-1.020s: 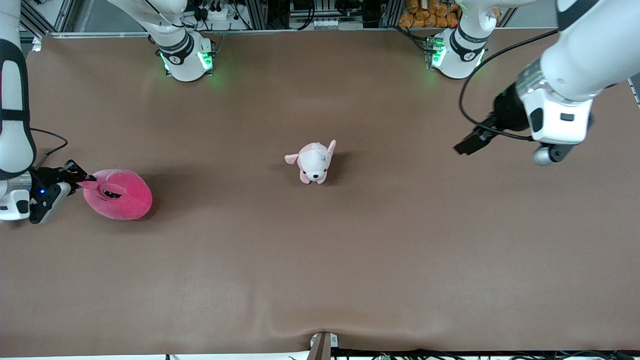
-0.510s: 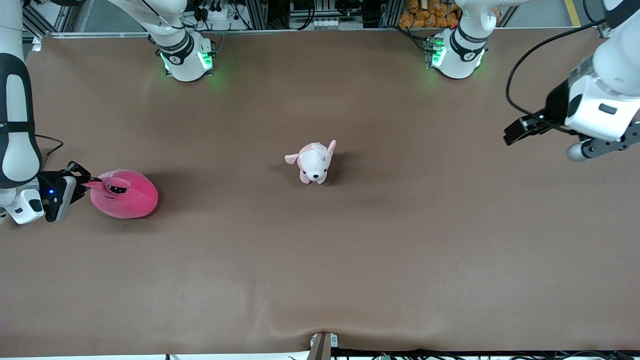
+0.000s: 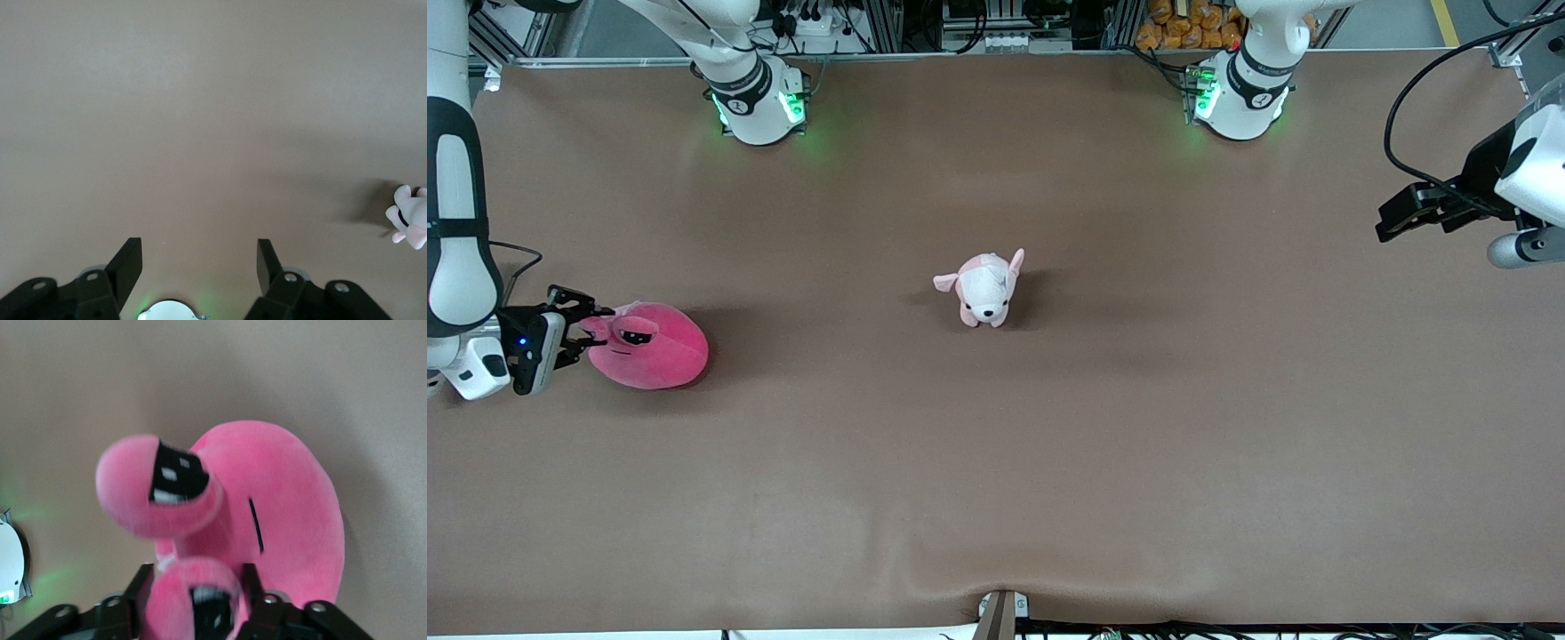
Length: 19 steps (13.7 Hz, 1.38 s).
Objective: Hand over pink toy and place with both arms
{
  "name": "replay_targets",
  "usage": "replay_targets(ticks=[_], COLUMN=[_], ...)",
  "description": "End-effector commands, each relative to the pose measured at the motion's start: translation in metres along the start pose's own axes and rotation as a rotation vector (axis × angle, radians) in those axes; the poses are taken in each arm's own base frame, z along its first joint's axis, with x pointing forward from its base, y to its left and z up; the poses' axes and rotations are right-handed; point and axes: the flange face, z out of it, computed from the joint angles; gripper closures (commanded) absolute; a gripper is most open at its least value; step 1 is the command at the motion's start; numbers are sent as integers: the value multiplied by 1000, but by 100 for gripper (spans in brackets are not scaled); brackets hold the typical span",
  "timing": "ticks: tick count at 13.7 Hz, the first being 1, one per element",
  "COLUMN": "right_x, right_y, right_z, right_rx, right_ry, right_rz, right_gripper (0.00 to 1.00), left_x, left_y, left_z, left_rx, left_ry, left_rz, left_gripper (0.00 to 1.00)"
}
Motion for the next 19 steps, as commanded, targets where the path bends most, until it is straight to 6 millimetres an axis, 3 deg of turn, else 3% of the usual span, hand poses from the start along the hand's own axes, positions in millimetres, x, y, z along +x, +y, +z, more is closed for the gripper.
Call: replay_targets(ticks=[1, 5, 10, 14, 15, 19], right_x=[10, 43, 105, 117, 116, 111], right_y=[-4, -41, -98, -136, -146, -181], right_z=[-27, -96, -139, -174, -184, -215], right_rx=[-13, -73, -143, -213, -234, -302], right_ry=[21, 18, 9, 43, 49, 78], right_rz=[-23, 23, 204, 354, 394, 547], right_gripper=[0, 0, 0, 0, 0, 0], left_x=[-14, -25, -47, -56, -56, -52], left_y=[-10, -19, -43, -42, -50, -50], left_z=[-13, -13, -18, -24, -23, -22], left_rx=[24, 32, 30, 33, 28, 24], left_ry=[14, 12, 12, 21, 17, 18], left_rz=[17, 15, 43, 51, 39, 38], left_gripper=[22, 22, 22, 22, 22, 22])
